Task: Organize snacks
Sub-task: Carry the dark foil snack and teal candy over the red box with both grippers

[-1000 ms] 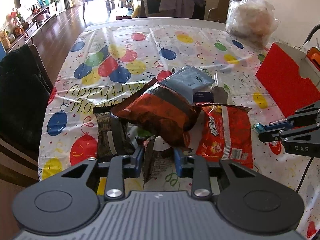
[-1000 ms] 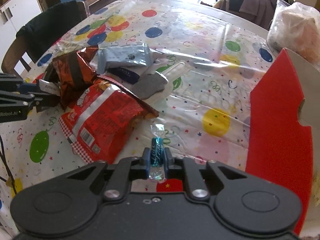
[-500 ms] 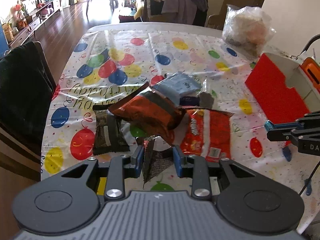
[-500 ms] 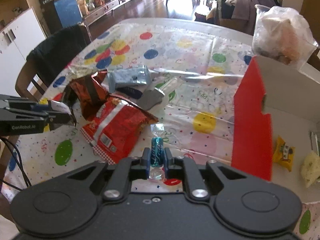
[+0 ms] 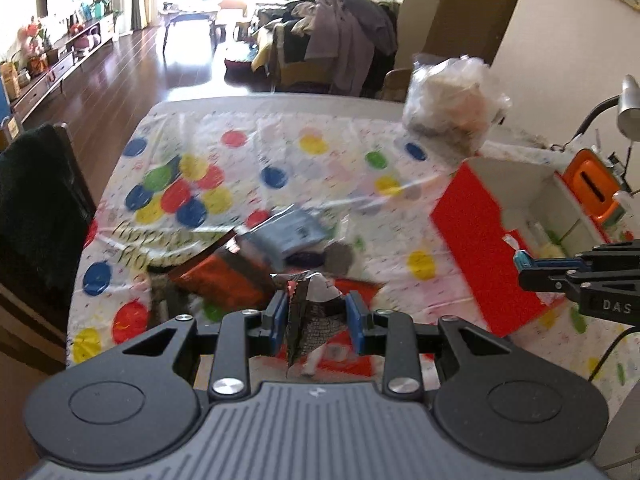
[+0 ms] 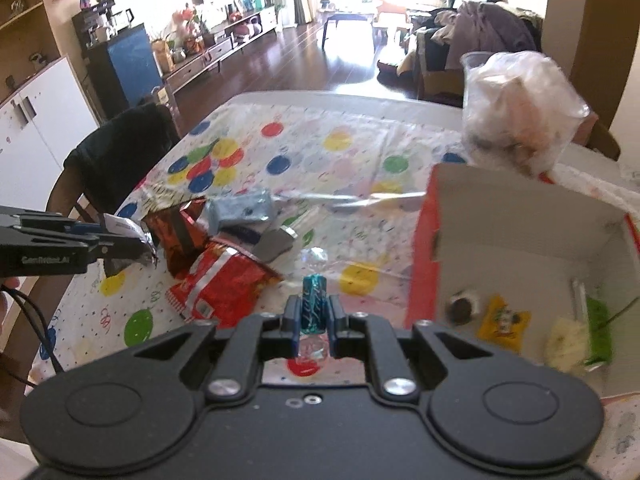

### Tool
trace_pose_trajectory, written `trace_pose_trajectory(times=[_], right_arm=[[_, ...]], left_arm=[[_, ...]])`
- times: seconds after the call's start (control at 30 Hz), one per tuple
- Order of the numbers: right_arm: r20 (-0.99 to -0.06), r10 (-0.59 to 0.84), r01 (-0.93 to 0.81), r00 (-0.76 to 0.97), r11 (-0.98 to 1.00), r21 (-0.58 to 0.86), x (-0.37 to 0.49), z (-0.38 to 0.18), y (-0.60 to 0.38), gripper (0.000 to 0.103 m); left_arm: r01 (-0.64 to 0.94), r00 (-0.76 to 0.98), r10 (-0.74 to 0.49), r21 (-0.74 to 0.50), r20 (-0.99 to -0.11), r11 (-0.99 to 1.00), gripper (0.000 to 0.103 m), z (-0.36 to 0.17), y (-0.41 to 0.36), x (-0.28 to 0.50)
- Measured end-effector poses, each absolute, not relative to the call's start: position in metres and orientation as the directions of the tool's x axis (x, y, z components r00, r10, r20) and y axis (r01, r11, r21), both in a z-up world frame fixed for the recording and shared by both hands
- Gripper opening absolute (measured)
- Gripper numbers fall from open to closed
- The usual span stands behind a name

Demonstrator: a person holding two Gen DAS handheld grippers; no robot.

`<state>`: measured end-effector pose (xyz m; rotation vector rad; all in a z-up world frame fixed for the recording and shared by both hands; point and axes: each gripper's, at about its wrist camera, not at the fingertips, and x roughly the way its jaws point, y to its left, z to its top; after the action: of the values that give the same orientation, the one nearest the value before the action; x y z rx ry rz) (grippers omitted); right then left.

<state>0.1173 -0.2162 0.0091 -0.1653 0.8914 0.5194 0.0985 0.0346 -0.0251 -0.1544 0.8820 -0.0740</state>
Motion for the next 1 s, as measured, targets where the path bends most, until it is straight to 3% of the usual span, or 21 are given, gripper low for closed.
trace_pose_trajectory(times=[0.47,1.0], right_arm=[[-0.744,0.334,-0.441,0.579,0.896,0.059,0.140,0.031,-0.303,0.011],[-0.774,0.272,-0.371,0.572,0.927,0.052,0.185,0.012,-0.409,0.011]], left_arm=[[0.098,0.669,-0.169,-0.140,-0.724,0.985,0.030,0.010,-0.066,0.128],[0.175,0.620,-0.179,-0.087,-0.764,0.981,0.030,0.000,-0.192,0.179]])
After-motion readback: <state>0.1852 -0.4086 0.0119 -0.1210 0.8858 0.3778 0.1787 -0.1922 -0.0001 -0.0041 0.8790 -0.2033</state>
